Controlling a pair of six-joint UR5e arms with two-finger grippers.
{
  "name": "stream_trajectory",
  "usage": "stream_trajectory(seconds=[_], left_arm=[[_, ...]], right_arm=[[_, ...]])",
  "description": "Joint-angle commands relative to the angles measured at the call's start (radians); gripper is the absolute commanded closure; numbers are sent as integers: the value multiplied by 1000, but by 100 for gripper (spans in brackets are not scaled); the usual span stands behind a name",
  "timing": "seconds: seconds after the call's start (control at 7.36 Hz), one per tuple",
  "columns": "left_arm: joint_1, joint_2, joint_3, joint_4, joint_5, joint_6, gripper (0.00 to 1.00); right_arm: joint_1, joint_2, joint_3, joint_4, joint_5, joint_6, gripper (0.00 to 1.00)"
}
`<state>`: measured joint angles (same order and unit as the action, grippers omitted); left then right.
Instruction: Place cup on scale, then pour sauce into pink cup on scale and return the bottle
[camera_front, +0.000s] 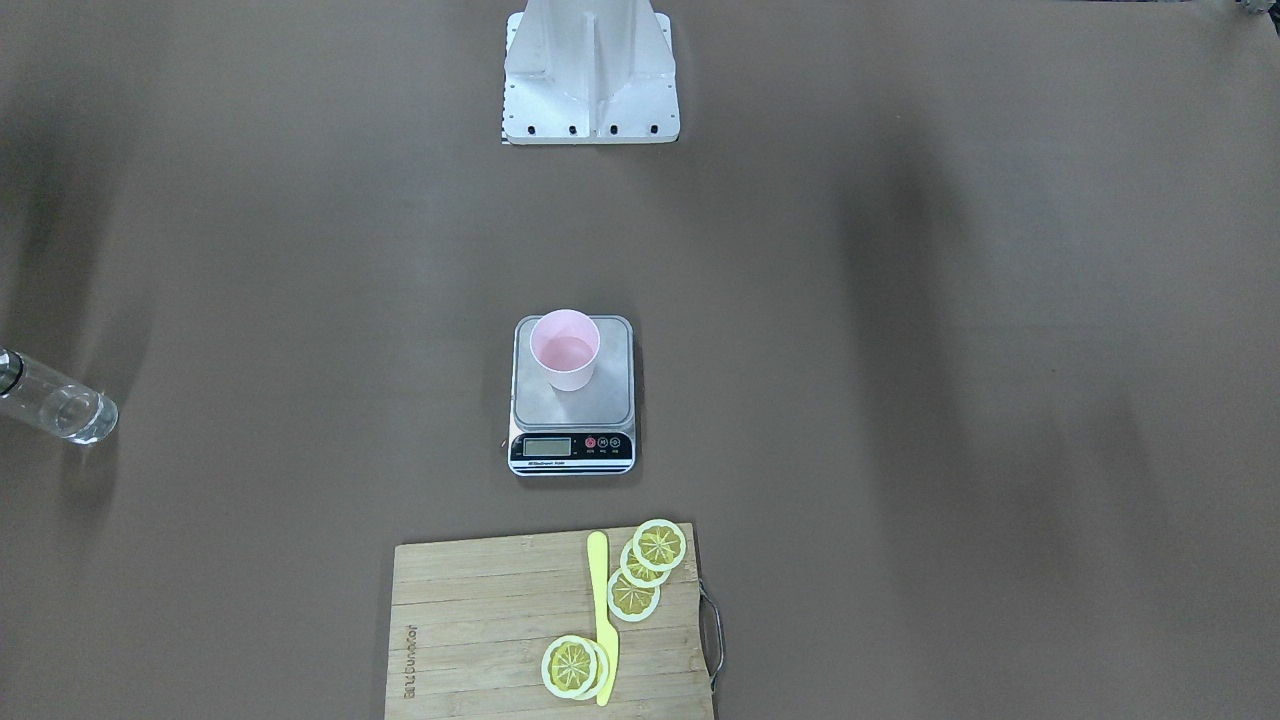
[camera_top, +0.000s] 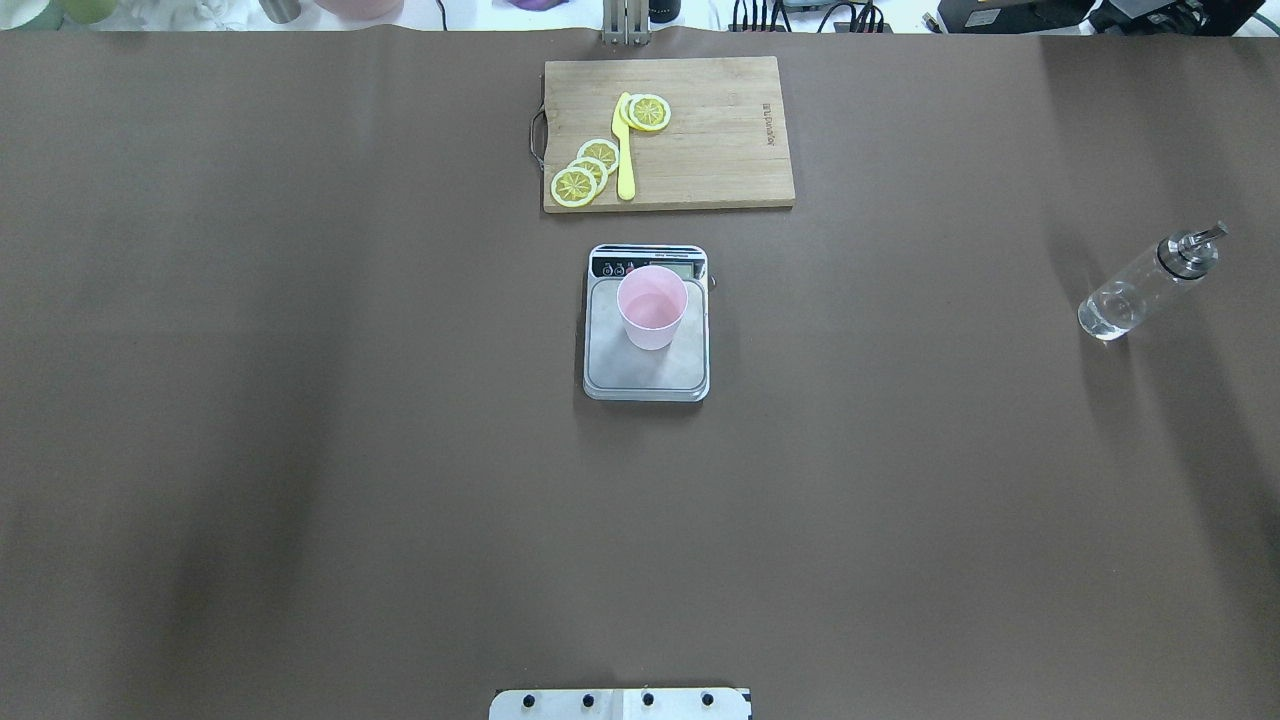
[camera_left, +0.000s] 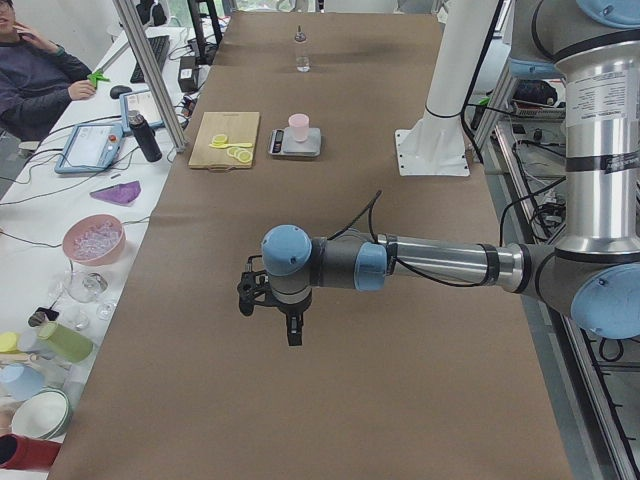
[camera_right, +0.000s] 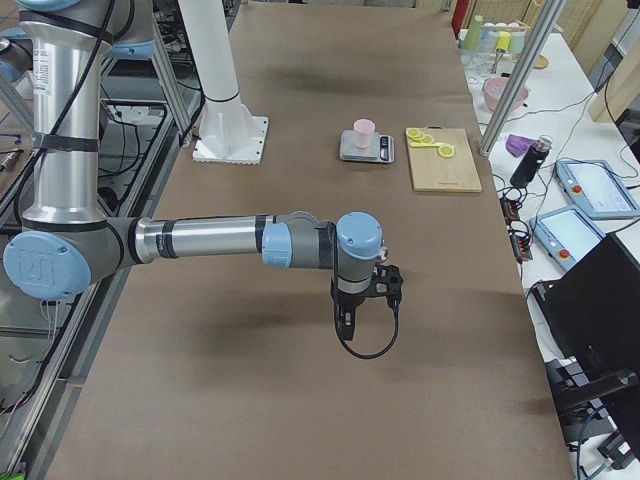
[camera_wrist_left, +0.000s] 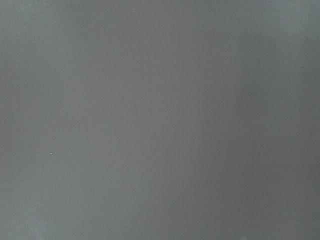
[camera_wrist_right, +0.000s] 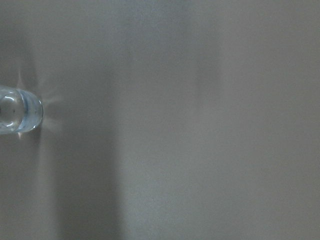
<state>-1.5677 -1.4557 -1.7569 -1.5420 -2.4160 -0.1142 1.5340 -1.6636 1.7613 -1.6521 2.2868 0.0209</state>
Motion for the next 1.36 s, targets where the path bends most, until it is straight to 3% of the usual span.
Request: stream_trajectory(seconds=[0.0, 1.22], left_arm=[[0, -3, 5, -1, 0, 1, 2], [2, -6, 19, -3, 0, 2, 2]], right_arm=[[0, 1, 1, 0, 0, 1, 0], [0, -1, 16, 0, 0, 2, 0]])
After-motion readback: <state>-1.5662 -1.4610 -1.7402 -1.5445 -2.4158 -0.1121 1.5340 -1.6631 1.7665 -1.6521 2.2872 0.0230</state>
